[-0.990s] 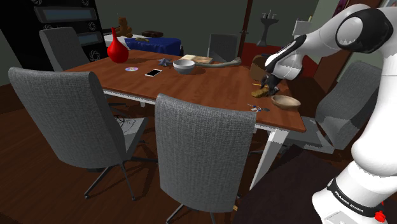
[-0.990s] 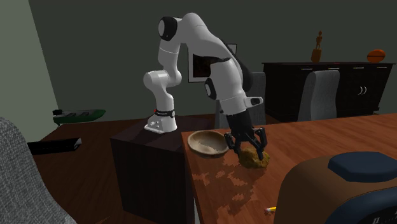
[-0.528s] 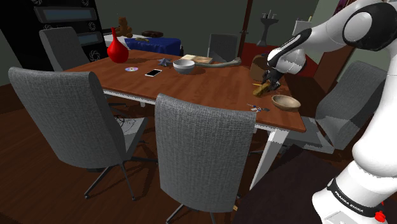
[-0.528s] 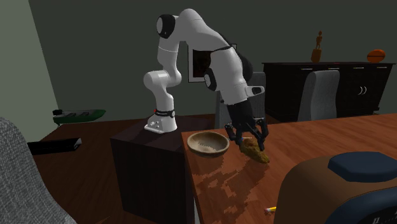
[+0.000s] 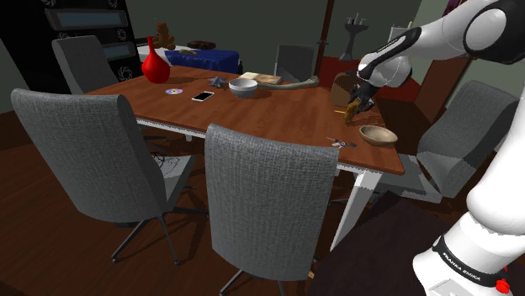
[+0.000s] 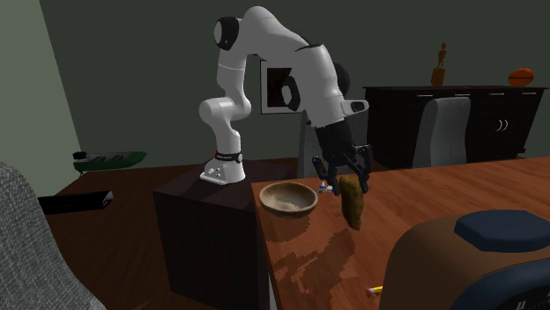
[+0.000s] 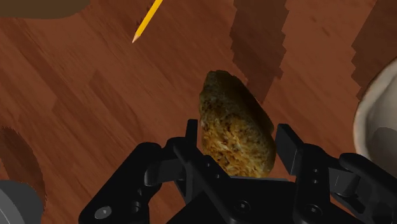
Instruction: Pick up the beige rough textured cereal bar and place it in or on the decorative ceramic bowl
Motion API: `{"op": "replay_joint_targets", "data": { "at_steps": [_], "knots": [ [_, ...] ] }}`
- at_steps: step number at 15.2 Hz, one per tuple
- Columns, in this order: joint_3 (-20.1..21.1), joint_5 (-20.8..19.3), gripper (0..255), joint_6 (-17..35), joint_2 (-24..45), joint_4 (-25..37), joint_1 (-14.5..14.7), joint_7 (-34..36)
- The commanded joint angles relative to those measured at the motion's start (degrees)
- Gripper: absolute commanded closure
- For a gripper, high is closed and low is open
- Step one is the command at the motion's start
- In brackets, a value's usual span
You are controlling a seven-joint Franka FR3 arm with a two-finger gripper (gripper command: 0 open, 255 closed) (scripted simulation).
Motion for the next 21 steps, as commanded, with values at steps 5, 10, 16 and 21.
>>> {"op": "replay_joint_targets", "data": {
  "at_steps": [5,10,16,21],
  "knots": [
    [-0.98,-2.3,255,-3.75,-2.34,1.62,0.6,2.07],
    [-1.99,-3.17,255,-3.12,-8.41,-5.08,0.02,0.33],
    [-4.12,-4.91,255,-1.42,-19.14,-17.55,-1.97,-3.67],
    [-5.87,-6.41,255,-0.6,-25.55,-24.83,-3.77,-6.5]
  ]
}}
